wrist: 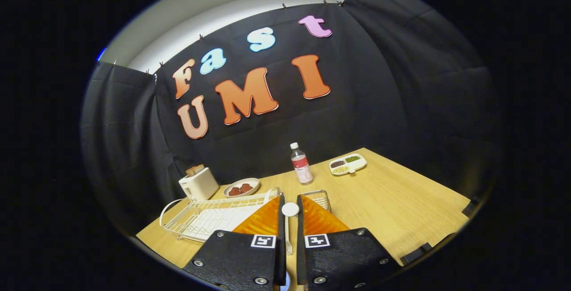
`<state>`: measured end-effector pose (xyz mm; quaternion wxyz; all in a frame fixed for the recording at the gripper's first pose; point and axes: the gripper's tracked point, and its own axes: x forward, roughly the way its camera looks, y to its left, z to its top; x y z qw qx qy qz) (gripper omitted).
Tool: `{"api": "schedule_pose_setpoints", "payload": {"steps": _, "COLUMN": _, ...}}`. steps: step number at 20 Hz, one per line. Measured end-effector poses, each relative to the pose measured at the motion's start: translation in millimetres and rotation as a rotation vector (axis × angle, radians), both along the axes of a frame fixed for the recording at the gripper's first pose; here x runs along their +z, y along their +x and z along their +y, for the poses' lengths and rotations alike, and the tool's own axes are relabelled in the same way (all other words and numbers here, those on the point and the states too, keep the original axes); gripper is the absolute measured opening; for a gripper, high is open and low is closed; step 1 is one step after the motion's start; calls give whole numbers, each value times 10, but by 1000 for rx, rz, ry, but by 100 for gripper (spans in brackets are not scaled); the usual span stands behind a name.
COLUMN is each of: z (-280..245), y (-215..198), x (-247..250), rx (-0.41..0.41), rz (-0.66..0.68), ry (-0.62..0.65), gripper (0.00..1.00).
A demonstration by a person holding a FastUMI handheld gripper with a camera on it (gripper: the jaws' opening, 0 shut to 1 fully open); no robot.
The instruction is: Take the plate from the dish rack, then take the spoon from the basket and place it into the plate.
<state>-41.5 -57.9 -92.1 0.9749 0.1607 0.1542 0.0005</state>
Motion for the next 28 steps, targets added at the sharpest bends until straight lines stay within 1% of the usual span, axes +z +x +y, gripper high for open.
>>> {"api": "schedule_pose_setpoints", "payload": {"steps": 5, "z": 354, "y": -284, "x": 83, "rx": 112, "rz": -20, "ry": -1, "gripper": 9}}
{"api": "schedule_pose_setpoints", "payload": {"steps": 8, "z": 614, "y": -498, "x": 94, "rx": 202, "rz": -35, "ry": 2, "gripper": 9}}
{"api": "schedule_pose_setpoints", "payload": {"steps": 11, "z": 875, "y": -695, "x": -30, "rx": 300, "rz": -31, "ry": -21, "gripper": 9}}
{"api": "schedule_pose_setpoints", "payload": {"steps": 13, "z": 1017, "y": -776, "x": -143, "rx": 349, "rz": -16, "ry": -26, "gripper": 9}}
{"api": "schedule_pose_setpoints", "payload": {"steps": 14, "z": 1052, "y": -798, "x": -220, "rx": 360, "rz": 2, "ry": -28, "gripper": 9}}
{"api": "schedule_pose_setpoints", "payload": {"steps": 17, "z": 1061, "y": -835, "x": -475, "rx": 359, "rz": 69, "ry": -46, "gripper": 9}}
{"api": "schedule_pose_setpoints", "payload": {"steps": 19, "z": 1107, "y": -870, "x": -595, "rx": 372, "rz": 101, "ry": -35, "gripper": 9}}
{"api": "schedule_pose_setpoints", "payload": {"steps": 21, "z": 1146, "y": -877, "x": -666, "rx": 382, "rz": 113, "ry": -22, "gripper": 9}}
{"api": "schedule_pose_setpoints", "payload": {"steps": 24, "z": 1198, "y": -870, "x": -757, "rx": 400, "rz": 100, "ry": -37, "gripper": 9}}
{"api": "schedule_pose_setpoints", "payload": {"steps": 28, "z": 1213, "y": -885, "x": -864, "rx": 412, "rz": 110, "ry": -9, "gripper": 10}}
